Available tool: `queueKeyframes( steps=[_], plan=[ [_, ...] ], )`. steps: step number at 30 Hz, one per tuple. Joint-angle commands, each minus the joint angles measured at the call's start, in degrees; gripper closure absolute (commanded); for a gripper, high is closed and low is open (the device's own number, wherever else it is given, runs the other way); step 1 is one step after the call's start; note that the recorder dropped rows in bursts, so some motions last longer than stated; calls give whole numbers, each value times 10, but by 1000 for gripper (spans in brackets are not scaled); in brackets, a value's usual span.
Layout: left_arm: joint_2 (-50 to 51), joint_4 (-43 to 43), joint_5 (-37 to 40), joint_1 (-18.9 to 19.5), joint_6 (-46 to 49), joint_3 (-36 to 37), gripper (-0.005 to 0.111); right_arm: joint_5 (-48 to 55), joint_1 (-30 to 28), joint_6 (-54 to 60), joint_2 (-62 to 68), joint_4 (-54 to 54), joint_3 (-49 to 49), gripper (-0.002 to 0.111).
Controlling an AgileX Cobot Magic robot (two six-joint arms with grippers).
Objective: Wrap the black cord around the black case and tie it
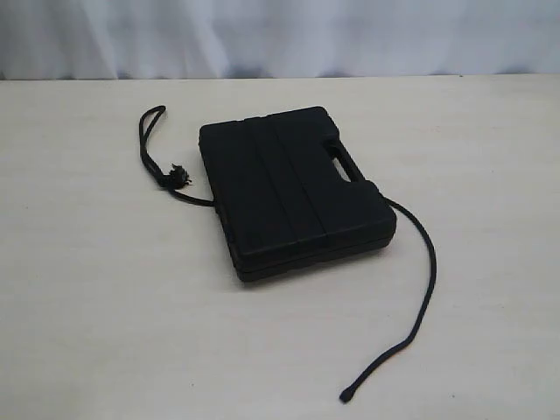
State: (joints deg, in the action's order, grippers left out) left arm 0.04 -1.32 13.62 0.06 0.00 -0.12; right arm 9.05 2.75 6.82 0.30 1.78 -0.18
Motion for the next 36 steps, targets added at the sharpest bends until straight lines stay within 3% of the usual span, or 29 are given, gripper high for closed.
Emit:
queueKeyframes(
  steps=[1,8,15,20,24,29,36],
  plan=[
    [0,6,-3,2,0,1,107,-1,1,2,-3,4,2,104],
    [0,5,-15,2,0,1,107,-7,1,-2,-3,-2,2,104],
    [0,0,-136,2,-8,1,107,-152,1,-34,-3,-223,2,104],
    [0,0,-235,2,-136,1,107,-220,1,-81,-3,-429,2,104],
    [0,0,-316,2,-253,1,107,-268,1,-138,-3,-432,2,104],
    [0,2,-411,2,-258,1,107,-365,1,-266,-3,-393,0,104],
    [0,2,-567,2,-258,1,107,-379,1,-287,115,-227,-121,104]
  ],
)
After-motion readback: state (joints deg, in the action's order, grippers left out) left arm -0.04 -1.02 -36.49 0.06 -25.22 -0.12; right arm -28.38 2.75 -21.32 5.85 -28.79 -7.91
